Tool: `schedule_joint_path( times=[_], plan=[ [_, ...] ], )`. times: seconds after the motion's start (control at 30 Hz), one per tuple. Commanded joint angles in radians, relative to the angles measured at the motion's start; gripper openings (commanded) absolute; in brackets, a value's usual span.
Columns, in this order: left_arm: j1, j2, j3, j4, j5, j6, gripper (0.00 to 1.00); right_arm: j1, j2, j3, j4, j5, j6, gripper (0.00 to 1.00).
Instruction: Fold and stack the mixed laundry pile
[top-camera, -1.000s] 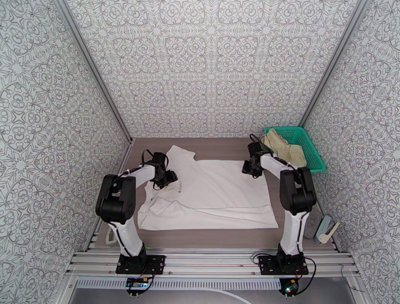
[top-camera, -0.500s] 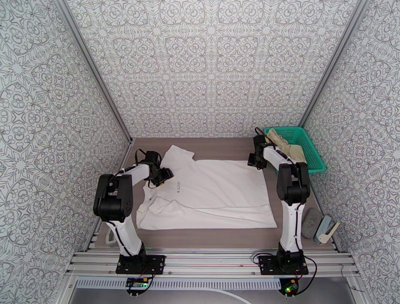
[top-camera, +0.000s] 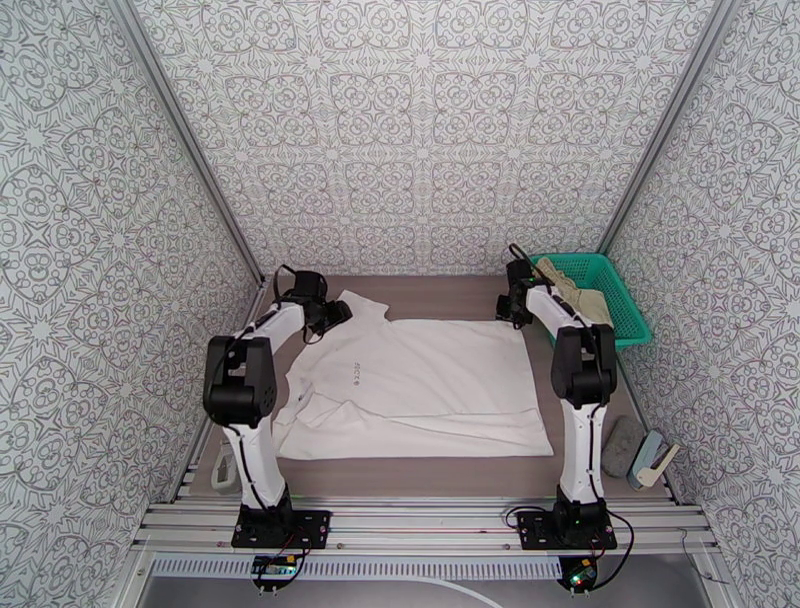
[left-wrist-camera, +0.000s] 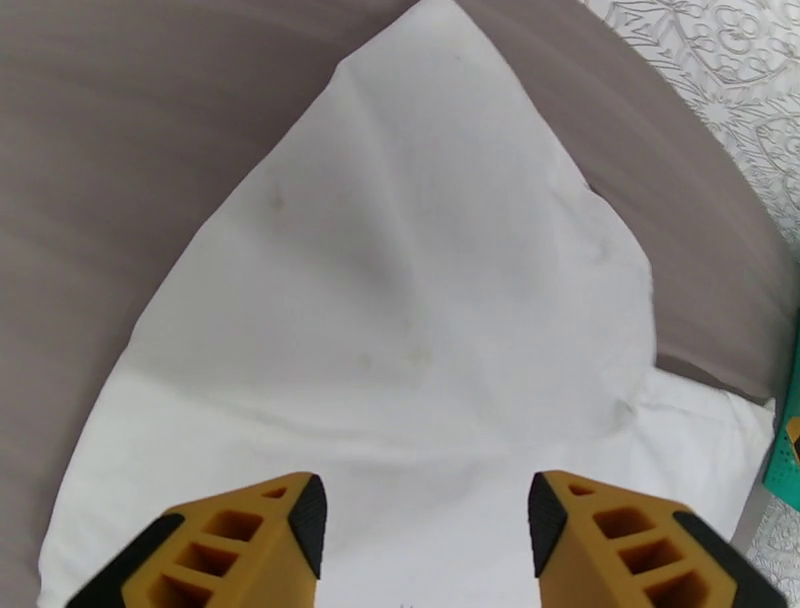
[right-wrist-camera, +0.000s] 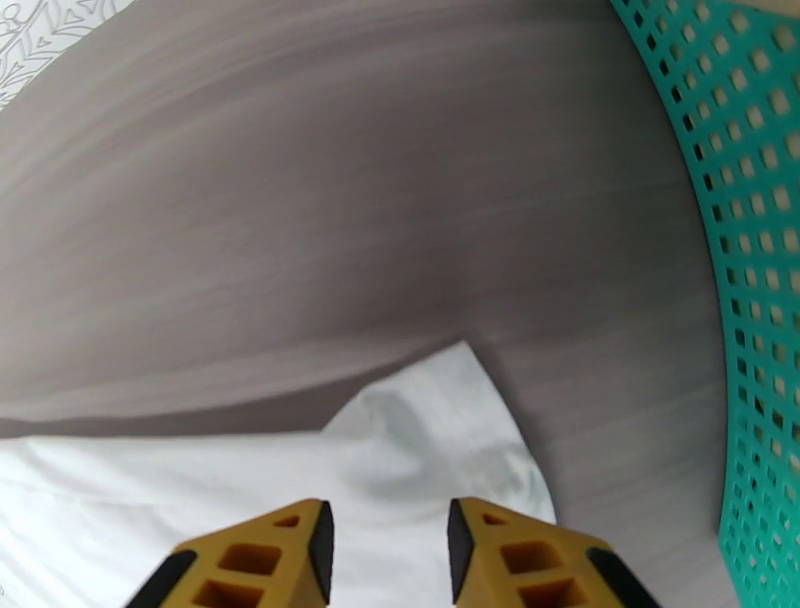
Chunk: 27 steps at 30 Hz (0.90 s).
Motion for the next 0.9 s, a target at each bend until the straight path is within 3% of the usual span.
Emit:
schedule_joint_path(
  times=[0.0, 0.27, 0.53, 0.7, 0.87],
  plan=[
    [0.006, 0.099, 0.084, -0.038, -0.037, -0.007, 0.59, 0.001, 0.062, 0.08, -0.025, 0.026, -0.015, 0.36],
    [0.067, 0.105, -0.031, 0.018, -0.015, -0.103, 0.56, 0.001, 0.072, 0.084, -0.022, 0.012, -0.009, 0.37],
    [0.163, 0.076, -0.051, -0.035, 0.025, -0.002, 0.56, -0.007, 0.097, 0.145, -0.043, 0.019, -0.039, 0.38],
    [0.161, 0.088, 0.023, -0.079, 0.075, 0.057, 0.6, 0.0, 0.104, 0.168, -0.015, -0.115, -0.101, 0.36],
    [0.134, 0.055, 0.083, -0.069, 0.06, 0.096, 0.68, 0.023, 0.129, 0.214, -0.019, -0.147, -0.159, 0.37]
  ],
)
